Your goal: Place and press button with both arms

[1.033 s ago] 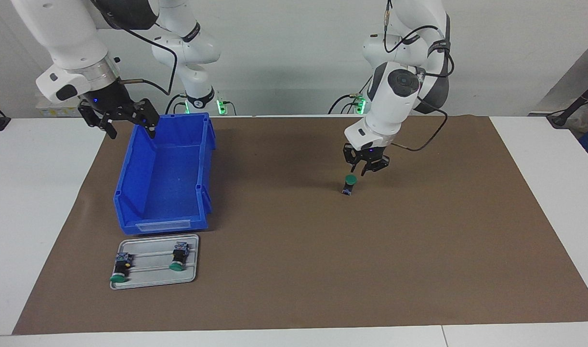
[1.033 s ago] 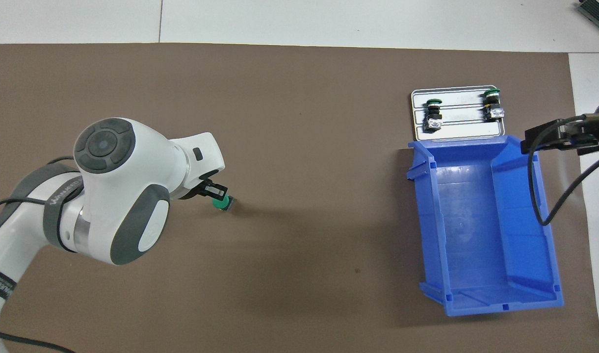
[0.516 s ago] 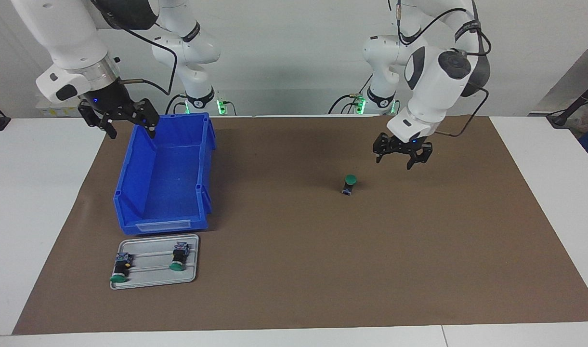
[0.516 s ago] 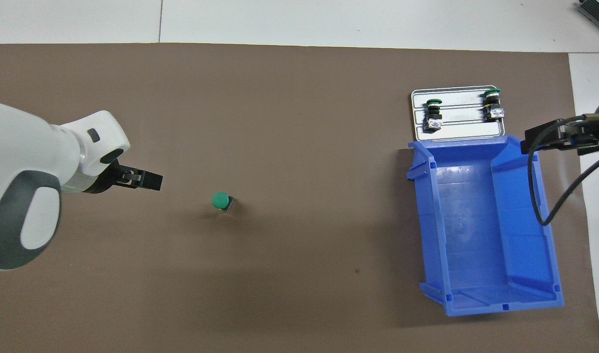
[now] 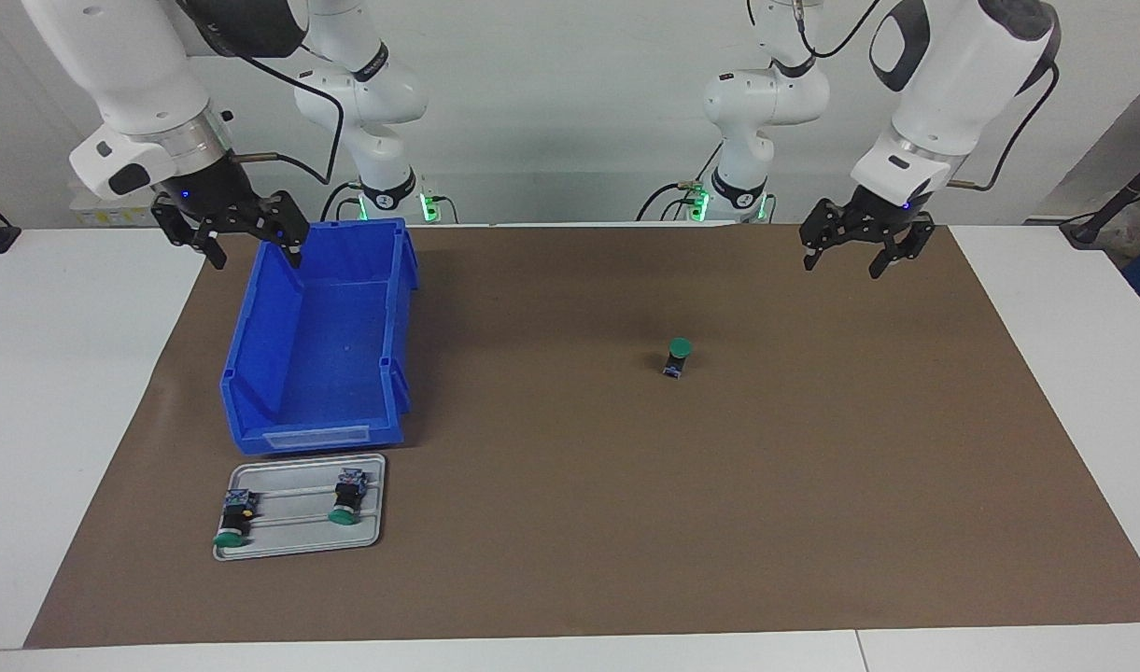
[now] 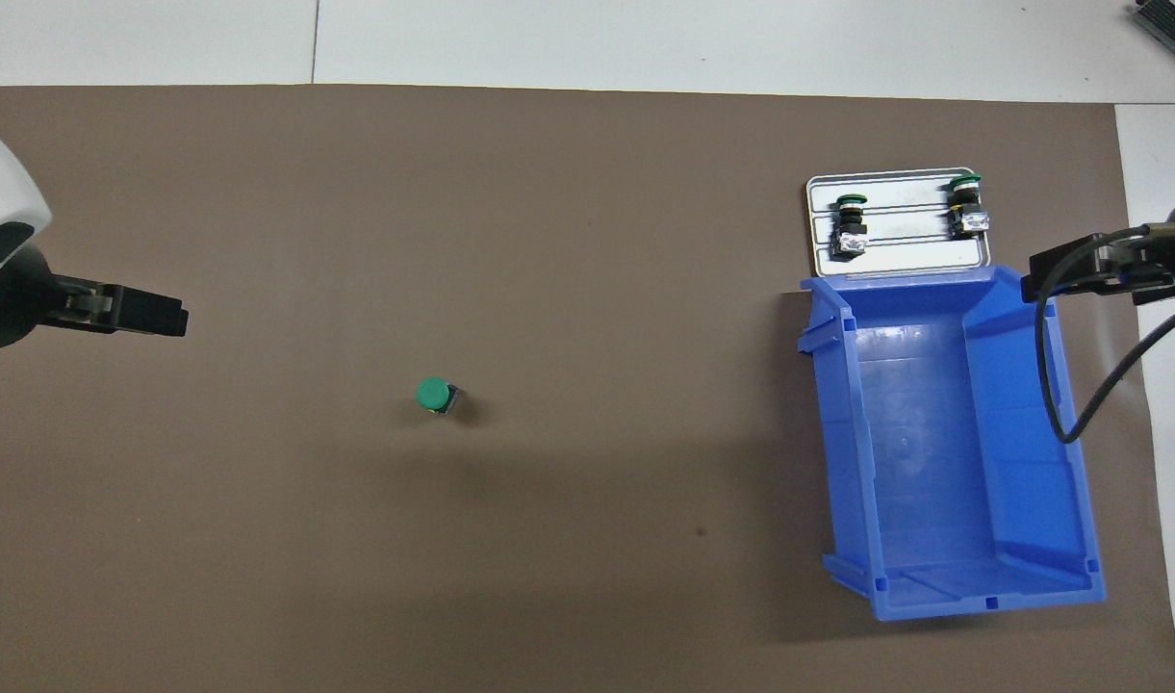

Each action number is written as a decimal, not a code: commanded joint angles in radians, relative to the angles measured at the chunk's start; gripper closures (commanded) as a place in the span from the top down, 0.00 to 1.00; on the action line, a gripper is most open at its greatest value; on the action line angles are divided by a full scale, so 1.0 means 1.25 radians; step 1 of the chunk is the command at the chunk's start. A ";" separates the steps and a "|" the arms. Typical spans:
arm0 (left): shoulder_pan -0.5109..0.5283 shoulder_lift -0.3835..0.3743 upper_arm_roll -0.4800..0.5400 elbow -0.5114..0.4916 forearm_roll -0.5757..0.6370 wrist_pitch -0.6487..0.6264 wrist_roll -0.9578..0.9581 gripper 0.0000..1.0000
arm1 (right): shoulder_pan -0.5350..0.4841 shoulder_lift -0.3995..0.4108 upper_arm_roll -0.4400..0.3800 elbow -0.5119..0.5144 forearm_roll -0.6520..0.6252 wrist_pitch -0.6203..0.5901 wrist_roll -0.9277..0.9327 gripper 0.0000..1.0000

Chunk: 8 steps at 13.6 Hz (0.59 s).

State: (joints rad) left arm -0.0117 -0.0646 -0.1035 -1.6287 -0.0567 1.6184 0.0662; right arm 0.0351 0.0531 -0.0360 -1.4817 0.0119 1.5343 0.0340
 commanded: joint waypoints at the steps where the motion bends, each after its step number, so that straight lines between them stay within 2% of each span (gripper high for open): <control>1: 0.008 0.097 -0.004 0.173 0.020 -0.113 0.003 1.00 | 0.004 -0.017 -0.007 -0.021 0.006 0.010 -0.019 0.99; 2: 0.008 0.104 -0.004 0.193 0.018 -0.130 0.003 1.00 | 0.004 -0.017 -0.007 -0.021 0.006 0.010 -0.019 0.99; 4: 0.006 0.085 -0.004 0.177 0.020 -0.136 -0.004 1.00 | 0.004 -0.017 -0.007 -0.021 0.006 0.010 -0.019 0.99; 8: 0.007 0.031 -0.004 0.069 0.020 -0.126 -0.005 1.00 | -0.006 -0.020 -0.008 -0.025 0.006 -0.022 -0.020 0.99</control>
State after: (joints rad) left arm -0.0076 0.0280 -0.1049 -1.4622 -0.0515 1.4606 0.0647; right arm 0.0346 0.0526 -0.0370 -1.4830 0.0119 1.5244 0.0340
